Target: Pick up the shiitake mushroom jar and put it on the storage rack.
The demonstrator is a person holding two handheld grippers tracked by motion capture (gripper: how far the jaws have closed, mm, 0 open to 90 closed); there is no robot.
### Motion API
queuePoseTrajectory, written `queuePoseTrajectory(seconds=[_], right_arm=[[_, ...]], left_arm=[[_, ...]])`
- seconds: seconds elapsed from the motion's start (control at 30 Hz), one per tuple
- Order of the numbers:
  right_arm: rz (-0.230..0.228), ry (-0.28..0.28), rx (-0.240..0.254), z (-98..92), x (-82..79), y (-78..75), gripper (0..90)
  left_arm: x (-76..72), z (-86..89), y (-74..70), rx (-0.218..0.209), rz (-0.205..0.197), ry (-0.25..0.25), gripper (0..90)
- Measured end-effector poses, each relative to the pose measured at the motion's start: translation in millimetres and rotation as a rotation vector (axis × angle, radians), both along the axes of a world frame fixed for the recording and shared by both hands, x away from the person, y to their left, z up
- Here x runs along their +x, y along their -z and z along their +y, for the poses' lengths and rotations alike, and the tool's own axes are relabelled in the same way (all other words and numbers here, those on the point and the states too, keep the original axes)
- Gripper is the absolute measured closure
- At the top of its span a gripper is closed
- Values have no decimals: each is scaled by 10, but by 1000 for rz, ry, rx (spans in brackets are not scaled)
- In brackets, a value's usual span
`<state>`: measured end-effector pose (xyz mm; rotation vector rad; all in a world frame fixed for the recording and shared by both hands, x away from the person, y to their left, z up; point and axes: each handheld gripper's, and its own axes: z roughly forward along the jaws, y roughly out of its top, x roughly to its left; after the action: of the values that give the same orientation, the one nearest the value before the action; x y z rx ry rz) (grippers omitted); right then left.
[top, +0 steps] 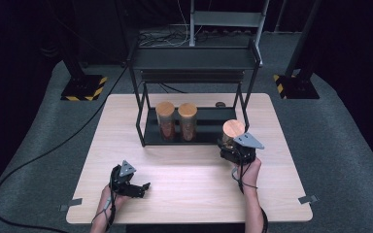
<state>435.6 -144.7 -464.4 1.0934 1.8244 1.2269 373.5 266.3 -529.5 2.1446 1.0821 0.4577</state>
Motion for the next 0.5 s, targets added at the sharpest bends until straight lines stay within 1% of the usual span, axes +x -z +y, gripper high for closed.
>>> queuePoseTrajectory(seconds=[0.27,0.5], right_arm=[[-1,-1,-2,20,68,-10,249],[7,-3,-6,32,125,11,249]], left_arm=[[0,0,0,0,0,0,6],[0,0,0,0,0,0,6]])
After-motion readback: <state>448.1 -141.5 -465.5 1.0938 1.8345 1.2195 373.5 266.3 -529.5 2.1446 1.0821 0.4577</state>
